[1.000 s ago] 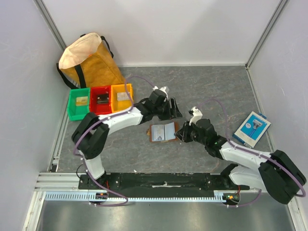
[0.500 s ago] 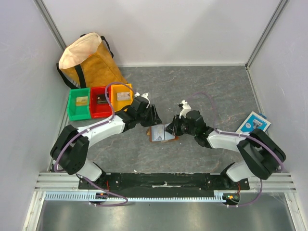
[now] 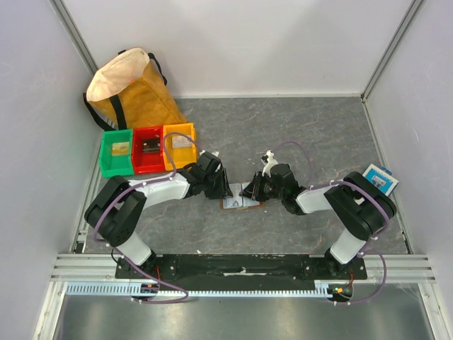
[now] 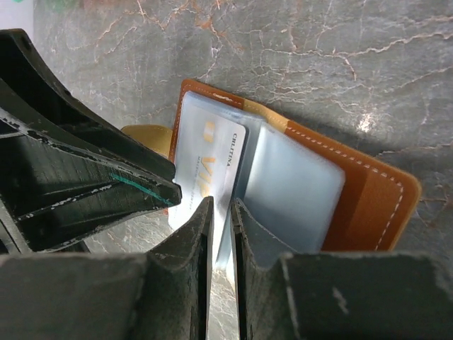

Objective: Take the credit cards out of the card holder
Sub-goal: Remove the credit card from the card holder.

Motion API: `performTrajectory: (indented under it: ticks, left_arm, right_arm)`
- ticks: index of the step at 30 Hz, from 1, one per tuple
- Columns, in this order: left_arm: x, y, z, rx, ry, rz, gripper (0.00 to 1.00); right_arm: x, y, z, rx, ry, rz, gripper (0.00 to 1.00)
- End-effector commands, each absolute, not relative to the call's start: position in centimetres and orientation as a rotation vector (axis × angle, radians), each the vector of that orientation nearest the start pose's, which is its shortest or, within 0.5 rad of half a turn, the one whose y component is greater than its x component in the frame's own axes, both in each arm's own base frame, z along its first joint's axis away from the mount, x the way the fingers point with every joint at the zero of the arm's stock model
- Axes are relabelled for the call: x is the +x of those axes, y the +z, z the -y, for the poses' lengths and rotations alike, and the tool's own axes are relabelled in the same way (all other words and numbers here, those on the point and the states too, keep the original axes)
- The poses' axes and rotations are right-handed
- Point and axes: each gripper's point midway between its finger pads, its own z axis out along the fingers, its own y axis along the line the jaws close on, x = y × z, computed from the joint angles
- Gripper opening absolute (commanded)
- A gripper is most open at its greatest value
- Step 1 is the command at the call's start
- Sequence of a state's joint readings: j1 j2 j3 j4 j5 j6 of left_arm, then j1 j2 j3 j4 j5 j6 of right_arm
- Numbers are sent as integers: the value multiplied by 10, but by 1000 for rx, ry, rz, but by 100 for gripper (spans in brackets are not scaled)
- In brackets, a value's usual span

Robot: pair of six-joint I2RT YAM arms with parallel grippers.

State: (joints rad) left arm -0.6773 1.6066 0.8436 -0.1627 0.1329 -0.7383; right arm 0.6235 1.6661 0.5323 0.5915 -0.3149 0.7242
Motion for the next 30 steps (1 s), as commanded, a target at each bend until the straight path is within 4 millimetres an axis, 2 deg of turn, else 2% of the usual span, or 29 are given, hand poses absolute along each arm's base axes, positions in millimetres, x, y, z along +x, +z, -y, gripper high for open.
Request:
performTrajectory:
  ticks: [1,8,11,15,20,30]
  left_arm:
    - [253,22,264,13,-658,-2667,41]
    - [242,7,256,-7,-623,-2713,29]
    - [241,3,253,-9,-605,-2724,17]
    - [241,0,248,-20,-561,-2734,12]
    - [242,-2,244,-30,-528,-2739,2]
    - [240,1,241,-32,-519,-2739,2]
  right_arm:
    - [268,41,-299,-74,1197,-2247,22]
    - [266,37,-300,-74,1233,-2256,21]
    - [264,37,-299,-79,1245,-2256,12]
    - [263,40,-298,-88,1268,-2243,9]
    - [263,44,-294,-87,1305,-2227,0]
    - [268,39,-278,-68,1284,-2256,0]
